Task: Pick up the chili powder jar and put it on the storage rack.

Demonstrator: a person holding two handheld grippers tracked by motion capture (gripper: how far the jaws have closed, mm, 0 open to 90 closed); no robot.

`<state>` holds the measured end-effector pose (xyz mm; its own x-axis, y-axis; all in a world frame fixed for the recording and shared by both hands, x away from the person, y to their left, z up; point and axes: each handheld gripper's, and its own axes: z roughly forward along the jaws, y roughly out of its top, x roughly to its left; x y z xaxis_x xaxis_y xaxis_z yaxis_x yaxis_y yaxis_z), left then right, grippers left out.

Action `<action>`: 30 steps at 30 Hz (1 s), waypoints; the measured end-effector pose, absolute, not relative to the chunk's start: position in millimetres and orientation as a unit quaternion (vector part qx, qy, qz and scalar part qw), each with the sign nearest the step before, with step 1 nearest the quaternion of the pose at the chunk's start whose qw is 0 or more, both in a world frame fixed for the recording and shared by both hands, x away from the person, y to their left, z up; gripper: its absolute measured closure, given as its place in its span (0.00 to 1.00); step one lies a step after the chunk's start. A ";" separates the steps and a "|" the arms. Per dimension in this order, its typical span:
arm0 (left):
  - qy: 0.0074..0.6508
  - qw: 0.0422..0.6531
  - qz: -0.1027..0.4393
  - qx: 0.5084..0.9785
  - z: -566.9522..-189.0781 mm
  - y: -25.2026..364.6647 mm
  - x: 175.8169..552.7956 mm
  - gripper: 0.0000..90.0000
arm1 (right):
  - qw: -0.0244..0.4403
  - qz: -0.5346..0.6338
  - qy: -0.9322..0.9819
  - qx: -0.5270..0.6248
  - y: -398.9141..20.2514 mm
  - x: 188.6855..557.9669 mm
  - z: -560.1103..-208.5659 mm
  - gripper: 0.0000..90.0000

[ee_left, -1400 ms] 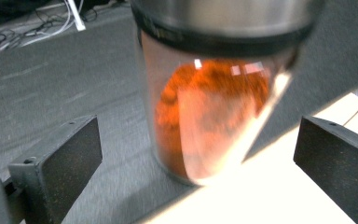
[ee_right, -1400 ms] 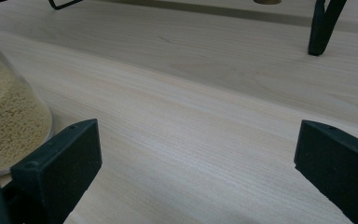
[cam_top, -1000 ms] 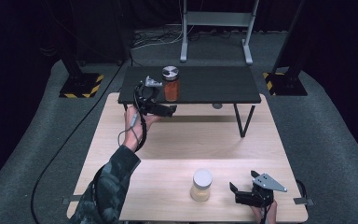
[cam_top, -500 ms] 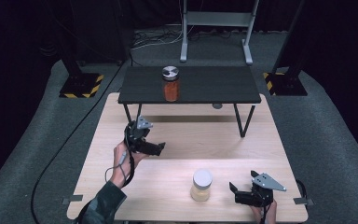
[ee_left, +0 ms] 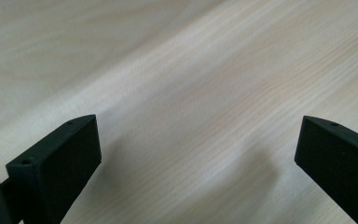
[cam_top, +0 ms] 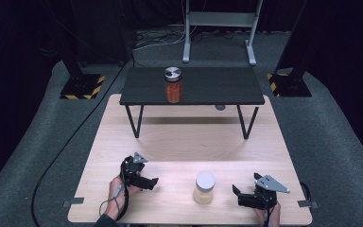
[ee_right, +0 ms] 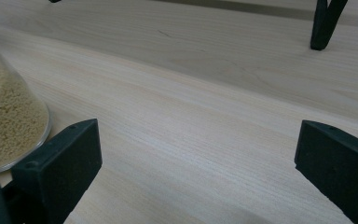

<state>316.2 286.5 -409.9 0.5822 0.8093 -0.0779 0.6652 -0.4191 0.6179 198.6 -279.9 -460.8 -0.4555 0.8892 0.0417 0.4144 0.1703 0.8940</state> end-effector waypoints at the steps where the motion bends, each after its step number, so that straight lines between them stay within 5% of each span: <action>1: 0.444 0.312 0.118 0.832 -412.5 288.7 314.3 0.00 | 0.260 0.457 0.720 0.453 -279.7 198.7 -460.7 0.00; 14: 0.438 0.346 0.184 0.809 -437.3 291.8 278.0 0.00 | 0.261 0.452 0.721 0.456 -277.7 199.2 -459.7 0.00; 30: 0.444 0.345 0.188 0.805 -437.6 289.6 275.4 0.00 | 0.260 0.448 0.722 0.459 -276.2 200.0 -458.6 0.00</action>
